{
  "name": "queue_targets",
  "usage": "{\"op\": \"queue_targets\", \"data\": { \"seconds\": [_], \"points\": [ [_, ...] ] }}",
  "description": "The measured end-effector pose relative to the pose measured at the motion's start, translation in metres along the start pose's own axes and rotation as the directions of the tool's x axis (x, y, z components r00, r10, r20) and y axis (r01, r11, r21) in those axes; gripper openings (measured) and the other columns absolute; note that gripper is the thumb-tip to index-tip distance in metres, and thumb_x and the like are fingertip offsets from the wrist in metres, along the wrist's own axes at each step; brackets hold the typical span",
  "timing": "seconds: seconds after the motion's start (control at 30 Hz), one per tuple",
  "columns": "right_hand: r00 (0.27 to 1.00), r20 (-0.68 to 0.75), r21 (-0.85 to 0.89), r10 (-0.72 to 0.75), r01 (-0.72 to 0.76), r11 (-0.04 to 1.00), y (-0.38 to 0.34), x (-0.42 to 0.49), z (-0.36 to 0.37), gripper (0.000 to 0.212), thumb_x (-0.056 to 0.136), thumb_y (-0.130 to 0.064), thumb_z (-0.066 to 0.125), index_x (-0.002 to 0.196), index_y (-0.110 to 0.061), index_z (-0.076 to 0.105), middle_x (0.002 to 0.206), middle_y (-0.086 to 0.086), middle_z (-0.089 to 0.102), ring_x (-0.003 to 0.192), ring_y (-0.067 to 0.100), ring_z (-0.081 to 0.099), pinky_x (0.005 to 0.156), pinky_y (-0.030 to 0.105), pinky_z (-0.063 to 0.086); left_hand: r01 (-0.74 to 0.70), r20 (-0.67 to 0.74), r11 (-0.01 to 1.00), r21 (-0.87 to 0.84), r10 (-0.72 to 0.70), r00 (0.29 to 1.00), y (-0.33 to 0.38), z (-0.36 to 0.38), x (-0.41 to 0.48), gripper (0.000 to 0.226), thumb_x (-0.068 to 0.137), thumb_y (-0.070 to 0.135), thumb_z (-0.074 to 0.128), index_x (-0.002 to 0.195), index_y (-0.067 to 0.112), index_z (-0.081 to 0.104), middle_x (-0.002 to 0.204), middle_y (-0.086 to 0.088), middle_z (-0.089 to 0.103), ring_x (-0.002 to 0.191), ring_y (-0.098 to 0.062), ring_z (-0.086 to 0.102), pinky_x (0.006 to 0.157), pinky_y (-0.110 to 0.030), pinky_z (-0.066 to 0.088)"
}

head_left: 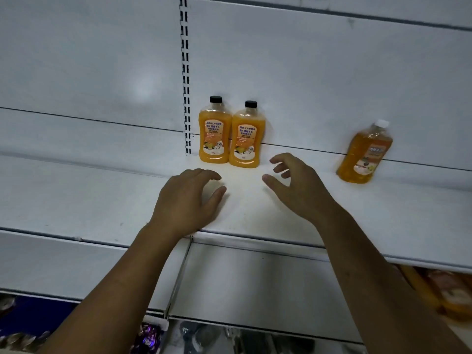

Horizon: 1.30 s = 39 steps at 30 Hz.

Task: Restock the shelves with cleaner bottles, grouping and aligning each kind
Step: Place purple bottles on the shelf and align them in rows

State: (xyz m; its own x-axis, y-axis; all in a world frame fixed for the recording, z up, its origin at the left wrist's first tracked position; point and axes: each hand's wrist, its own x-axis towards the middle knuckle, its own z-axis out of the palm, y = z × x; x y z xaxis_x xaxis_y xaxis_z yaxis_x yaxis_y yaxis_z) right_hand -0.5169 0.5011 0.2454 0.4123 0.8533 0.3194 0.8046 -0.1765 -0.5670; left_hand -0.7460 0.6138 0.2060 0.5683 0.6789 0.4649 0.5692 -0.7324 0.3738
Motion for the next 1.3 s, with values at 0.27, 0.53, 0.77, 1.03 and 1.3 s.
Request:
{"op": "queue_targets", "data": {
  "seconds": [0.27,0.53,0.77,1.03,1.3],
  "points": [
    [0.99,-0.123,0.003,0.07,-0.07,0.998,0.03,-0.112,-0.037,0.036,0.095,-0.042,0.071,0.127,-0.042,0.056,0.12,-0.019,0.064,0.112,0.004,0.06,0.098,0.029,0.051,-0.188,0.094,0.975,-0.115,0.199,0.975,0.06,0.015,-0.016,0.05,0.098,0.062,0.054,0.138,0.033,0.061,0.143,0.01,0.063,0.129,-0.016,0.058,0.109,-0.043,0.049],
    [0.939,-0.275,0.026,0.205,-0.206,0.978,0.088,-0.232,-0.107,0.033,0.093,-0.037,0.071,0.124,-0.039,0.059,0.115,-0.024,0.061,0.106,-0.006,0.058,0.084,0.003,0.043,-0.419,0.082,0.874,-0.248,0.45,0.889,0.169,0.051,-0.061,0.05,0.1,0.061,0.05,0.138,0.03,0.062,0.137,0.01,0.065,0.127,-0.013,0.058,0.108,-0.035,0.043],
    [0.93,-0.281,-0.067,0.238,-0.266,0.962,0.175,-0.312,-0.174,0.036,0.097,-0.038,0.068,0.131,-0.031,0.059,0.118,-0.01,0.062,0.104,0.008,0.058,0.086,0.016,0.043,-0.49,0.18,0.839,-0.237,0.534,0.826,0.276,0.108,-0.092,0.045,0.102,0.059,0.052,0.139,0.035,0.058,0.137,0.014,0.063,0.127,-0.01,0.057,0.106,-0.033,0.043],
    [0.934,-0.213,-0.035,0.288,-0.302,0.953,0.271,-0.363,-0.221,0.039,0.096,-0.041,0.067,0.133,-0.029,0.06,0.119,-0.012,0.063,0.103,0.005,0.057,0.081,0.023,0.044,-0.343,0.326,0.915,-0.21,0.397,0.858,0.358,0.186,-0.13,0.041,0.102,0.055,0.055,0.14,0.038,0.057,0.135,0.014,0.064,0.125,-0.013,0.058,0.104,-0.039,0.044],
    [0.937,-0.099,0.011,0.334,-0.335,0.942,0.349,-0.348,-0.209,0.04,0.099,-0.044,0.066,0.135,-0.029,0.057,0.127,-0.009,0.062,0.112,0.009,0.058,0.086,0.026,0.049,-0.199,0.491,0.973,-0.117,0.231,0.84,0.374,0.259,-0.132,0.056,0.098,0.065,0.046,0.145,0.035,0.056,0.144,0.008,0.063,0.128,-0.018,0.06,0.107,-0.043,0.049]
  ]
}}
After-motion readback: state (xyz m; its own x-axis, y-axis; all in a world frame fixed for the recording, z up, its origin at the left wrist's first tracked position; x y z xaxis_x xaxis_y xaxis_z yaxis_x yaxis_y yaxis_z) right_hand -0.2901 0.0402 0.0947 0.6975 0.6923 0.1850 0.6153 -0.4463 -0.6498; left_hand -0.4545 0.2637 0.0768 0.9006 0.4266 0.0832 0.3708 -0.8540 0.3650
